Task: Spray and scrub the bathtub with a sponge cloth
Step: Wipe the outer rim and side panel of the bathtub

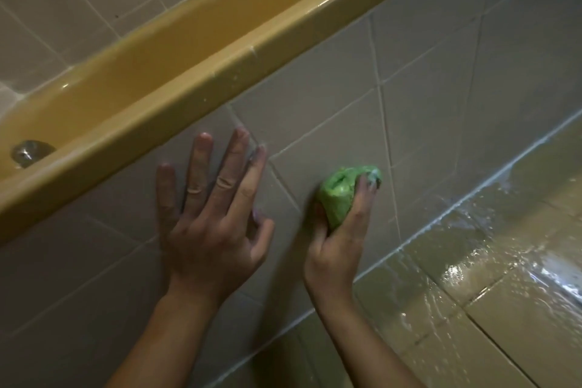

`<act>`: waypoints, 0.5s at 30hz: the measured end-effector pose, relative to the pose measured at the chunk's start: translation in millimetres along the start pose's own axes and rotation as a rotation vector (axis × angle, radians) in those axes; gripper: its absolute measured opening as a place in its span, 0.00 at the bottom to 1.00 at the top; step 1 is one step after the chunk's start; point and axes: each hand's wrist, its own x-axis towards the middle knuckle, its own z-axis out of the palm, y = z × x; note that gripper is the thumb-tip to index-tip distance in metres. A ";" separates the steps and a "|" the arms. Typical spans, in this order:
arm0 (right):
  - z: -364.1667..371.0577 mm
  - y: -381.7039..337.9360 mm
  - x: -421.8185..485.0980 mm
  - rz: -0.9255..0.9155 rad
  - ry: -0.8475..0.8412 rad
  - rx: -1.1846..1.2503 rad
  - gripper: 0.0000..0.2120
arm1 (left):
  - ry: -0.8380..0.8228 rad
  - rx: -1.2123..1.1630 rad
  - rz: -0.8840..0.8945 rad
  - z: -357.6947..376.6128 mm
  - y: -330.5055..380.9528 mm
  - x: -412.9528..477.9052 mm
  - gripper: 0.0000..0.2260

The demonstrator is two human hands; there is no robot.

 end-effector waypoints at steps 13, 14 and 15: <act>-35.3 95.7 21.6 0.887 0.064 0.028 0.31 | -0.047 0.013 0.011 0.0 -0.4 -1.5 0.34; -27.1 69.7 3.0 0.754 0.029 0.005 0.34 | -0.047 0.011 0.010 0.6 1.6 -1.6 0.34; -18.4 46.2 -15.8 0.595 -0.010 0.005 0.37 | -0.042 0.013 0.014 1.1 2.7 -1.3 0.34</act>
